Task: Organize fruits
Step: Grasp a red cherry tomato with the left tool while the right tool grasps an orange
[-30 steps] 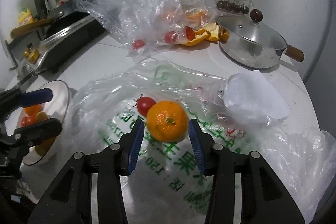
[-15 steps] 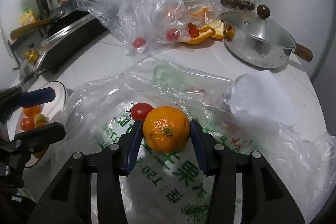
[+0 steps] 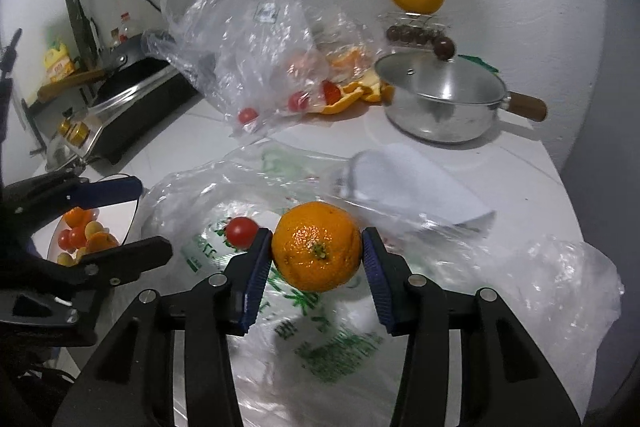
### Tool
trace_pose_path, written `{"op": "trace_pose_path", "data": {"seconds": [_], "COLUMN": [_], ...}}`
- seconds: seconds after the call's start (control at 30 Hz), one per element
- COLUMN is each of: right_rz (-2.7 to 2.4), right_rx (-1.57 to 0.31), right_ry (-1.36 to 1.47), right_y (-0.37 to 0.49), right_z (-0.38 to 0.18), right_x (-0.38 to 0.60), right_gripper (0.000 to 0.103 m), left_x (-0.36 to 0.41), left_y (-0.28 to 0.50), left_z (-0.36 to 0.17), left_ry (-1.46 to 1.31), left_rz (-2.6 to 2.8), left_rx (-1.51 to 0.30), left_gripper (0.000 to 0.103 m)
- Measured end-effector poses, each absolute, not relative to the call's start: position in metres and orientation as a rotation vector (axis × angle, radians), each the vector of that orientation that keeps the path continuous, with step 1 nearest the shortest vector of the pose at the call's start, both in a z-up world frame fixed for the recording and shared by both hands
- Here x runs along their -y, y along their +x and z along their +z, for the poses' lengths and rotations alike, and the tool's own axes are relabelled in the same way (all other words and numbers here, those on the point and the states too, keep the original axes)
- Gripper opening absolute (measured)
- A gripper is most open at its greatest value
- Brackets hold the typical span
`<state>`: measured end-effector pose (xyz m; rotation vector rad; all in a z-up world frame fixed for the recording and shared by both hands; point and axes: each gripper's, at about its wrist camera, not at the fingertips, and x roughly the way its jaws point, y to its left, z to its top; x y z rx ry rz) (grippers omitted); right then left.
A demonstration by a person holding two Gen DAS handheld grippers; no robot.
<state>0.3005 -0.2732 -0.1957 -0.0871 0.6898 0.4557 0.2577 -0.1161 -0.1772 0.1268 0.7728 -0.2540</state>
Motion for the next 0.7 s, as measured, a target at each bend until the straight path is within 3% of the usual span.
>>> {"op": "trace_pose_path", "data": {"seconds": [0.37,0.53,0.7], "right_rz": [0.455,0.464,0.478], "right_rx": [-0.658,-0.653,-0.648], "right_ry": [-0.042,-0.032,-0.020], "right_y": [0.297,0.300,0.303], "right_z": [-0.195,-0.198,-0.200], "right_x": [0.304,0.313,0.317], "right_gripper": [0.048,0.048,0.048], "left_x": [0.132,0.139,0.139], "left_y": [0.296,0.306,0.316], "left_z": [-0.200,-0.210,-0.220], "left_ry": [0.076,0.087,0.097], "left_rz": [-0.245,-0.241,-0.209], "left_rx": [-0.859,-0.896,-0.923], "left_gripper": [0.065,0.048,0.045]}}
